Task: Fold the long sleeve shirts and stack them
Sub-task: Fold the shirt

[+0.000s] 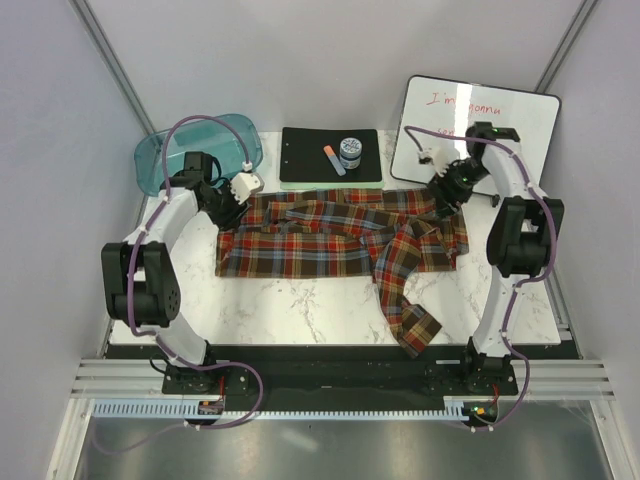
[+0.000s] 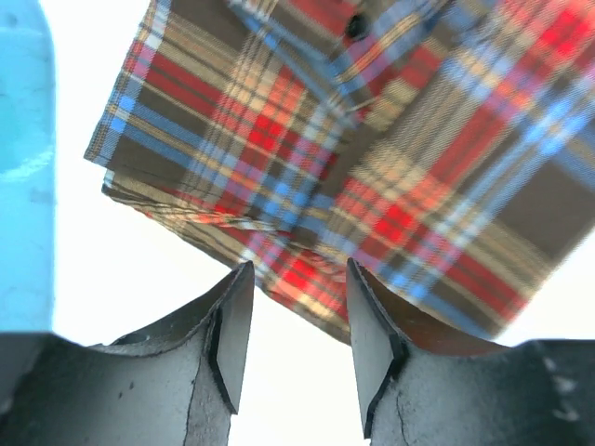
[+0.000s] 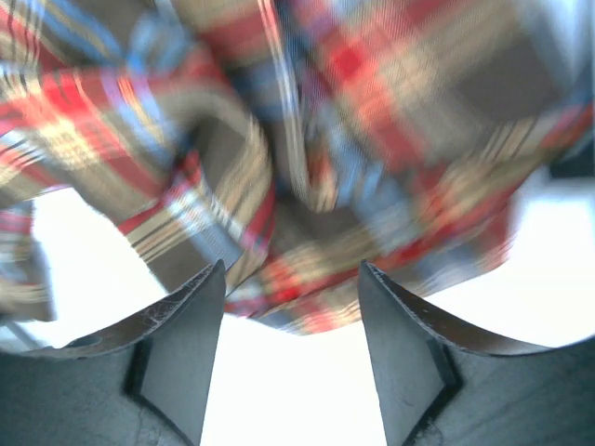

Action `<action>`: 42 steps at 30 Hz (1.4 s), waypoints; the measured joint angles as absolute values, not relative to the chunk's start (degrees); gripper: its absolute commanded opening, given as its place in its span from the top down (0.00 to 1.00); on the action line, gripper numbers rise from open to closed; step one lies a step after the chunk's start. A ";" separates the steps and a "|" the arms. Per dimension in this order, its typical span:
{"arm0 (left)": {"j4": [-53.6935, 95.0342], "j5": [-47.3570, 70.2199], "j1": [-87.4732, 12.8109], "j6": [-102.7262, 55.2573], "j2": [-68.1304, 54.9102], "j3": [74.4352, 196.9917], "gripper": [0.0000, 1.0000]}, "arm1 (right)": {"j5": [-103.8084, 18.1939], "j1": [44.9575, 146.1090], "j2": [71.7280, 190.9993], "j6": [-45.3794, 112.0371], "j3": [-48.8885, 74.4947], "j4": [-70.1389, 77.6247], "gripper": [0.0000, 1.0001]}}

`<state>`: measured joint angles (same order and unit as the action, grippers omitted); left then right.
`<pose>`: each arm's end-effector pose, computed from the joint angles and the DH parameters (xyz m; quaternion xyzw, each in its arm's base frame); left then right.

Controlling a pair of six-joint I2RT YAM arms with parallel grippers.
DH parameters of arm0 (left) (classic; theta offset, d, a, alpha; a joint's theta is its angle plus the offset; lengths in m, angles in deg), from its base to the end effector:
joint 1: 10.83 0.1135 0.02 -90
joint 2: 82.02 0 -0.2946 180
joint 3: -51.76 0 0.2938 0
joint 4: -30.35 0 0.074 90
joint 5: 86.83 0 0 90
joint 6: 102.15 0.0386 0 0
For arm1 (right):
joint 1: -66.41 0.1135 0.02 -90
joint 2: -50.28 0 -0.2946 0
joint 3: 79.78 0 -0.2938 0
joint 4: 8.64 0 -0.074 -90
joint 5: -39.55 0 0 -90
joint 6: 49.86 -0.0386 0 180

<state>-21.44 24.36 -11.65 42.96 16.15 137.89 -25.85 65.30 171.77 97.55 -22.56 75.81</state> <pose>0.3975 -0.0196 0.2451 0.4857 0.8261 -0.0578 0.2797 0.4808 0.0068 0.2630 -0.4713 0.8539 0.1570 0.1548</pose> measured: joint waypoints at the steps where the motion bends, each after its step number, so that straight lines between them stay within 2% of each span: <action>1: -21.29 24.54 -12.00 41.54 14.58 137.02 0.50 | -24.38 63.40 171.64 95.85 -21.16 76.27 0.38; 5: -20.83 25.08 -13.90 37.17 11.89 132.89 0.51 | -21.91 59.23 171.67 89.86 -13.27 75.57 0.43; 11: -19.30 23.92 -15.94 32.88 17.20 129.76 0.56 | -21.67 61.37 173.92 83.56 -8.77 70.06 0.54; 15: -18.05 21.02 -16.37 32.38 20.00 127.27 0.62 | -21.83 61.65 173.96 81.77 -4.71 66.89 0.56; 20: -14.54 19.27 -17.05 33.17 16.50 122.28 0.64 | -22.11 61.43 169.15 81.90 3.14 64.66 0.57; 23: -14.62 18.68 -17.47 34.37 12.55 117.91 0.62 | -22.31 61.43 165.83 82.56 8.63 65.14 0.54; 26: -17.73 18.94 -17.68 35.48 9.09 115.64 0.55 | -22.55 61.46 163.49 83.98 11.66 67.35 0.50; 31: -24.13 25.45 -18.23 35.96 3.28 119.84 0.45 | -21.80 61.48 158.42 86.47 10.66 71.11 0.44; 36: -21.49 31.84 -25.75 35.33 0.35 127.71 0.42 | -20.36 62.79 154.73 89.18 7.16 72.36 0.49; 42: -11.59 34.61 -39.80 32.73 4.09 127.97 0.42 | -18.53 68.93 154.55 88.44 7.18 71.46 0.55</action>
